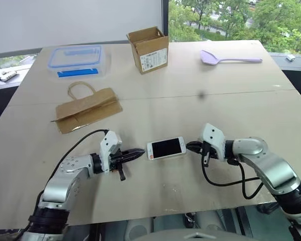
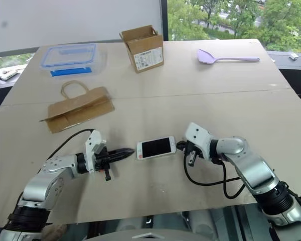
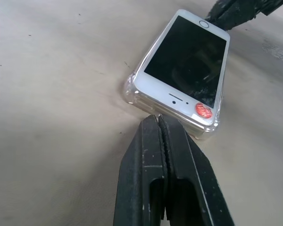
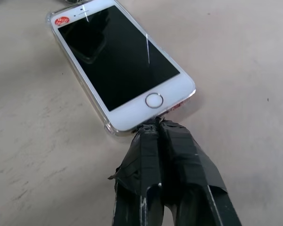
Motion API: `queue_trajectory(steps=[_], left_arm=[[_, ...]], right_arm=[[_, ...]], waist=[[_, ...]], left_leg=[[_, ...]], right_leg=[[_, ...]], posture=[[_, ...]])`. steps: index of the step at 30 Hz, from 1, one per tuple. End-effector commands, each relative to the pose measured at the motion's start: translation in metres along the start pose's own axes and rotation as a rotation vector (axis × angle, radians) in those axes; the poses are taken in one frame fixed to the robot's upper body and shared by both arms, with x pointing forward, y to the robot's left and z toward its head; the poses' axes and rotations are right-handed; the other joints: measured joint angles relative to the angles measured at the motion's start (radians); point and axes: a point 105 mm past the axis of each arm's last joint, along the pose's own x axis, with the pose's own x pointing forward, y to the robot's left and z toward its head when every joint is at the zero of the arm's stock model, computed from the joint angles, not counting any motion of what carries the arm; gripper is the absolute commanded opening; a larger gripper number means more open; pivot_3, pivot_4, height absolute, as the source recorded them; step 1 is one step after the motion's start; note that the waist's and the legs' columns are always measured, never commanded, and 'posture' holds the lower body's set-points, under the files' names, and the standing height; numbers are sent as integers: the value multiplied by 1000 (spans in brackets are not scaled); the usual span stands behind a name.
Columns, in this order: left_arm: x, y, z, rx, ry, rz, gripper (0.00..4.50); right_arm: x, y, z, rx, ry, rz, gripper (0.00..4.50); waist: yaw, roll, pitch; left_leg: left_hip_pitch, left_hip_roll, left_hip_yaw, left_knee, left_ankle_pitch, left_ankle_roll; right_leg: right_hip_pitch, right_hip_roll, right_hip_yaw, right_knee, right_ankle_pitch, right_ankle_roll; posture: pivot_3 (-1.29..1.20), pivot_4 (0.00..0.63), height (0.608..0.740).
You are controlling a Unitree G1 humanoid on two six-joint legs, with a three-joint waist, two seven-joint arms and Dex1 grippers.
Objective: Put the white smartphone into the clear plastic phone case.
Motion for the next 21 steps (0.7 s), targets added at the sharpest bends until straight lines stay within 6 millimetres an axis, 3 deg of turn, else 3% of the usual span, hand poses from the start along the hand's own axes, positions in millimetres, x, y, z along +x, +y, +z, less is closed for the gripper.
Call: queue_trajectory(steps=[1,21], left_arm=[[5,-7,7,29,-12,-33,0],[9,-5,7,29,-9,-33,0]], right_arm=[[1,1,11,-40,-34,11,70],[17,9,20,-223,-19,147,70]], waist=[[-1,0,0],[-4,0,0]], left_leg=[[0,0,0,0,0,0],[1,0,-1,5,0,0]], right_leg=[[0,0,0,0,0,0],[2,1,0,5,1,0]], posture=[[0,150,740],[0,150,740]])
